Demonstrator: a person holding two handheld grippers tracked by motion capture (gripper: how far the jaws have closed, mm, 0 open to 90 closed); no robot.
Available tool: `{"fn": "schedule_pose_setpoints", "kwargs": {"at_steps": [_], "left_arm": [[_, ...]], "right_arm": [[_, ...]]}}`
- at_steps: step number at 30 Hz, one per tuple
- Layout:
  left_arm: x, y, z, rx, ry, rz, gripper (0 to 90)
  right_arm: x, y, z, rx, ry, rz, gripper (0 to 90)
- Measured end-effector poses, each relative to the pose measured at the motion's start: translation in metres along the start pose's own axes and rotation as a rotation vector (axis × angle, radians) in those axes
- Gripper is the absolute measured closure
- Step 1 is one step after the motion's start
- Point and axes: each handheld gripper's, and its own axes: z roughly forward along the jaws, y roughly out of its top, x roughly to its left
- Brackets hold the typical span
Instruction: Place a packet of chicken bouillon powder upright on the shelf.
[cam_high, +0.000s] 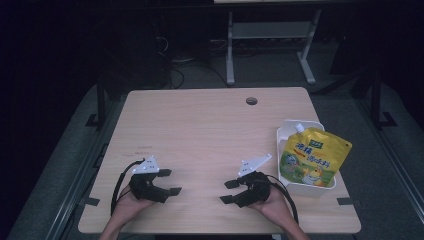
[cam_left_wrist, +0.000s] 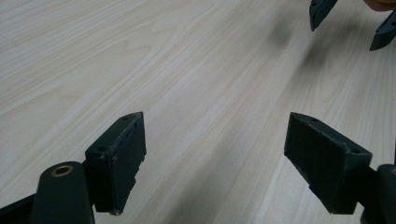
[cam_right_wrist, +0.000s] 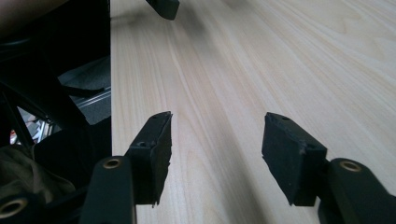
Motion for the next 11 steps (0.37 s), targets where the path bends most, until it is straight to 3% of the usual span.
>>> {"fn": "schedule_pose_setpoints", "kwargs": {"at_steps": [11], "left_arm": [[-0.0003, -0.0004, 0.0006, 0.000, 0.000, -0.001, 20.3]], "right_arm": [[-0.0009, -0.0021, 0.0041, 0.014, -0.001, 0.002, 38.8]]}}
